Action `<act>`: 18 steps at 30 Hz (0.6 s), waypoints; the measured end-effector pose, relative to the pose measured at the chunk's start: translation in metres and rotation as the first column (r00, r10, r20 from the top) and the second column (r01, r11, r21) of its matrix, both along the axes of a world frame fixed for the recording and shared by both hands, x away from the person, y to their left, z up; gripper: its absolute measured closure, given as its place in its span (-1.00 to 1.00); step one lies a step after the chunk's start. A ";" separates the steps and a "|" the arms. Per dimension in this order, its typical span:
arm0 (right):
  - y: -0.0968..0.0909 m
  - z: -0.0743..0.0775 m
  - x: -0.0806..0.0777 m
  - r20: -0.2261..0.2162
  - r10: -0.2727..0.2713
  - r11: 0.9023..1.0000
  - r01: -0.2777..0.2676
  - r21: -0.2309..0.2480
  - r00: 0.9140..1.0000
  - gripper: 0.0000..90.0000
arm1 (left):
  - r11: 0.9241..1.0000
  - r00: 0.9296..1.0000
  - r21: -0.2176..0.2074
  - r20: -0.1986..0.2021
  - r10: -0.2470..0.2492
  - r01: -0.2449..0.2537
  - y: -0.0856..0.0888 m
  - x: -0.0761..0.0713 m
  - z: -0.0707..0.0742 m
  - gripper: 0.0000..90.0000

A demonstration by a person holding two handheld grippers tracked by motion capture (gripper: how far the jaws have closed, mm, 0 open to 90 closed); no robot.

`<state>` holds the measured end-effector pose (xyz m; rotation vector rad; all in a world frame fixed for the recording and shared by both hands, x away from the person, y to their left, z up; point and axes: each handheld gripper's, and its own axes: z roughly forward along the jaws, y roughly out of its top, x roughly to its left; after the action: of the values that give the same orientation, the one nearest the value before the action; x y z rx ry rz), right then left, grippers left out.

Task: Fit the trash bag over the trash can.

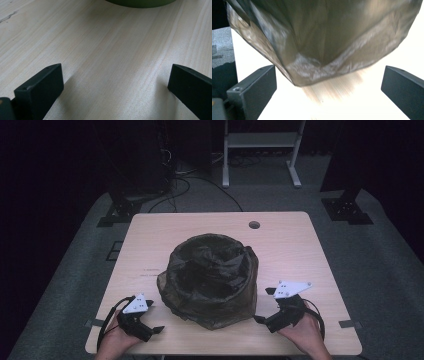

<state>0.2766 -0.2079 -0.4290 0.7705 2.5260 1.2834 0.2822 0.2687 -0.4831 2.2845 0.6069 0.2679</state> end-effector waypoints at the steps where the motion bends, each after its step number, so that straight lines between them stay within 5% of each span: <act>1: -0.001 -0.002 0.000 0.000 -0.002 1.000 0.002 -0.004 1.000 -1.00 | 1.000 1.000 0.000 0.000 0.000 0.000 0.000 0.000 0.000 -1.00; 18: -0.011 -0.028 -0.003 0.037 -0.058 0.998 0.058 -0.008 0.998 -1.00 | 1.000 1.000 0.000 0.001 -0.003 0.003 0.000 0.000 0.000 -1.00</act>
<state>0.2738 -0.2185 -0.4574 0.8051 2.4606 1.2547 0.2821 0.2687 -0.4831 2.2855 0.6032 0.2672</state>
